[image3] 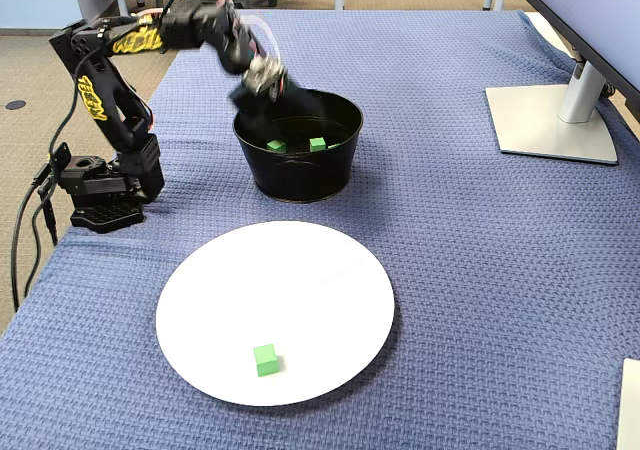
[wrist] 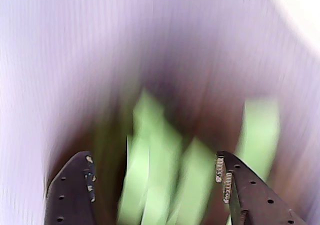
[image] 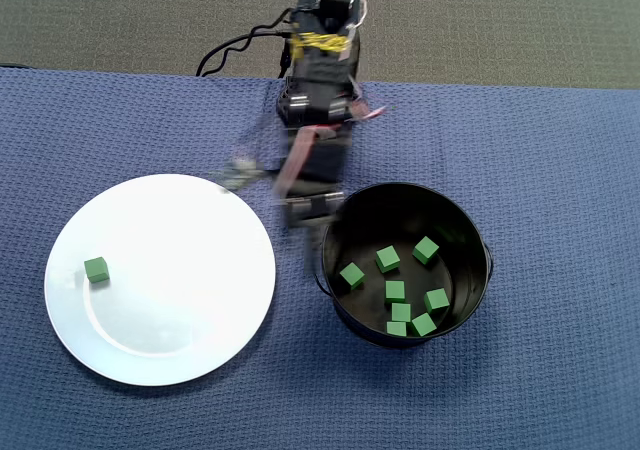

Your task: Pick up the green cubes from the white plate and place them in the black recipient

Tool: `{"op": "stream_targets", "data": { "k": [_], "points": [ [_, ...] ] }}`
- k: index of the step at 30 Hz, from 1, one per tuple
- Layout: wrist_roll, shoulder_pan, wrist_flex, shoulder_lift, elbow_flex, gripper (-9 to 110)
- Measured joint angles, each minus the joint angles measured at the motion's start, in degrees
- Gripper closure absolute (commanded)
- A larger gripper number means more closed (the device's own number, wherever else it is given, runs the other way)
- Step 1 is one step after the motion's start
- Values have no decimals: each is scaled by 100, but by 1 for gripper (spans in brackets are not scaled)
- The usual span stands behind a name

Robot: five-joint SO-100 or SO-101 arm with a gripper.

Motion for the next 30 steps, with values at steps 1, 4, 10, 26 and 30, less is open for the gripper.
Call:
{"op": "stream_targets", "data": {
  "k": [1, 4, 10, 26, 30],
  "points": [
    [-343, 422, -123, -211, 0, 76],
    [-1318, 1397, -343, -923, 35, 76],
    [-2443, 2285, -1116, -1898, 193, 77],
    [-2883, 3296, -3067, -3604, -519, 83],
    [-2268, 3428, -2347, -3937, -1345, 83]
  ]
}}
